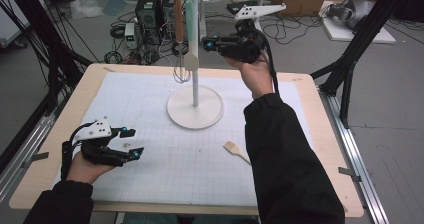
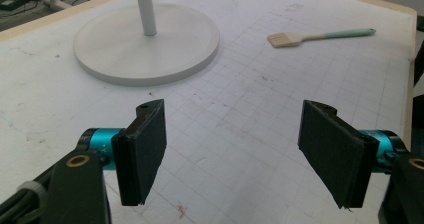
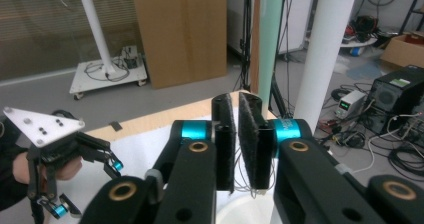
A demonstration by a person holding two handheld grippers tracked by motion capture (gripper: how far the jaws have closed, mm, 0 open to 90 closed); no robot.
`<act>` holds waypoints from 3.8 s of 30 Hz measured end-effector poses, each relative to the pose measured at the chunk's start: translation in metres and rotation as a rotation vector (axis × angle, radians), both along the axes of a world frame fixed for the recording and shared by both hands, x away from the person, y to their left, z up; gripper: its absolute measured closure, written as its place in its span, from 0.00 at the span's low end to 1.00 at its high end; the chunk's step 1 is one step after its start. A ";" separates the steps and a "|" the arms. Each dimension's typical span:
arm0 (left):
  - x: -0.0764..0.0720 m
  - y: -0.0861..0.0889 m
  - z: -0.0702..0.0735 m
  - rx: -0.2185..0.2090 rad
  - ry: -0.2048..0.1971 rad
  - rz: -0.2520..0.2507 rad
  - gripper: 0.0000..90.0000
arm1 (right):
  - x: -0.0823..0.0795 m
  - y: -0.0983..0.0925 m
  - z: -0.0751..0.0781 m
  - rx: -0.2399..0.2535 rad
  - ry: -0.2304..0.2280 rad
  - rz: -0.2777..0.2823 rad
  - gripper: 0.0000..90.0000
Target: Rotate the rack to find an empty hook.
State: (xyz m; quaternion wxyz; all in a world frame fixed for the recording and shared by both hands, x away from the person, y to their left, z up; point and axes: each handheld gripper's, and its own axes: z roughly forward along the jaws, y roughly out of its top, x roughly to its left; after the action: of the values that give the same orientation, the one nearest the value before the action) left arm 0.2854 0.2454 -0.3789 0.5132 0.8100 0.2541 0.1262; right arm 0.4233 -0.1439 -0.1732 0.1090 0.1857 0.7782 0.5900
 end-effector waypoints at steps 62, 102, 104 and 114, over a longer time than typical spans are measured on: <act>0.002 0.002 -0.001 -0.009 0.011 0.000 0.31 | 0.013 0.037 0.067 -0.036 -0.089 -0.059 0.99; 0.001 0.004 0.000 -0.010 0.007 0.004 0.31 | 0.006 0.006 0.069 -0.037 -0.106 -0.067 0.99; 0.001 0.004 0.000 -0.013 0.008 0.002 0.31 | 0.007 0.006 0.069 -0.037 -0.105 -0.070 0.99; 0.001 0.005 0.000 -0.012 0.006 0.004 0.31 | 0.012 0.000 0.068 -0.039 -0.105 -0.091 0.99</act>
State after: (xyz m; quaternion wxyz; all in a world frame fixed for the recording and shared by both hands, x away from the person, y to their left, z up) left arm 0.2865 0.2504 -0.3785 0.5172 0.8068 0.2577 0.1233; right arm 0.4350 -0.1435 -0.1048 0.1799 0.1877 0.7735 0.5780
